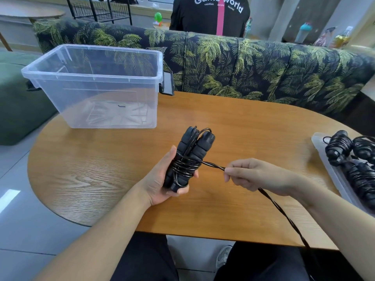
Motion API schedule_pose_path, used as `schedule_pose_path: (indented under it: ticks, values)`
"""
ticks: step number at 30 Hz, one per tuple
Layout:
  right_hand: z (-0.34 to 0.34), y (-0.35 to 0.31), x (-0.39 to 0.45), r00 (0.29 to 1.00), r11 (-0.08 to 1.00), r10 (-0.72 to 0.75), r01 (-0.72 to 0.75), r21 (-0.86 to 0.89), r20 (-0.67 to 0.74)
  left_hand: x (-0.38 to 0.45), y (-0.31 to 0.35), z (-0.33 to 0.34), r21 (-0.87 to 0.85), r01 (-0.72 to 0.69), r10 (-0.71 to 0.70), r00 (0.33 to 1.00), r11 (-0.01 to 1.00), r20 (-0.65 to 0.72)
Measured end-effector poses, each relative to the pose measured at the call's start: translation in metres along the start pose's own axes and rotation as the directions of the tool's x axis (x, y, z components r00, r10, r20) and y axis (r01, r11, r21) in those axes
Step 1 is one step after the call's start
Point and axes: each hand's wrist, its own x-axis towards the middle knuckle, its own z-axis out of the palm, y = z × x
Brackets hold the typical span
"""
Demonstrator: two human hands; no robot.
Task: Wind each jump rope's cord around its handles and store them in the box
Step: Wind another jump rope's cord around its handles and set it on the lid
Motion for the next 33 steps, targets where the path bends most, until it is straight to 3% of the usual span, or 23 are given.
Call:
schedule_pose_path:
  ticks: [2, 7, 13, 17, 21, 25, 29, 33]
  values:
    - [-0.003, 0.002, 0.001, 0.999, 0.999, 0.053, -0.053, -0.003, 0.002, 0.000, 0.000, 0.000, -0.008, 0.002, -0.002, 1.000, 1.000, 0.001]
    - [-0.012, 0.008, 0.016, 0.939, 0.939, 0.227, -0.281, -0.196, -0.259, -0.001, 0.003, 0.004, 0.011, 0.029, -0.029, 1.000, 1.000, -0.002]
    - [-0.043, 0.000, 0.029, 0.960, 0.975, 0.222, -0.222, 0.019, -0.168, 0.003, 0.007, 0.007, 0.062, 0.148, -0.149, 0.989, 0.987, 0.020]
    - [-0.045, -0.017, 0.042, 0.966, 0.971, 0.186, -0.208, -0.118, -0.178, 0.011, 0.017, 0.015, 0.315, 0.163, -0.183, 0.982, 0.935, 0.035]
    - [-0.041, -0.035, 0.051, 0.967, 0.958, 0.134, -0.183, -0.222, -0.217, 0.018, 0.026, 0.016, 0.453, 0.176, -0.209, 0.978, 0.874, 0.025]
    - [-0.029, -0.054, 0.056, 0.965, 0.916, 0.098, -0.182, -0.356, -0.242, 0.025, 0.028, 0.023, 0.654, 0.222, -0.248, 0.967, 0.723, -0.054]
    - [-0.014, -0.066, 0.053, 0.955, 0.864, 0.034, -0.176, -0.473, -0.293, 0.029, 0.021, 0.029, 0.707, 0.297, -0.264, 0.951, 0.642, -0.160]
    - [0.001, -0.072, 0.044, 0.956, 0.843, -0.007, -0.152, -0.517, -0.293, 0.029, 0.015, 0.029, 0.659, 0.338, -0.245, 0.941, 0.672, -0.232]
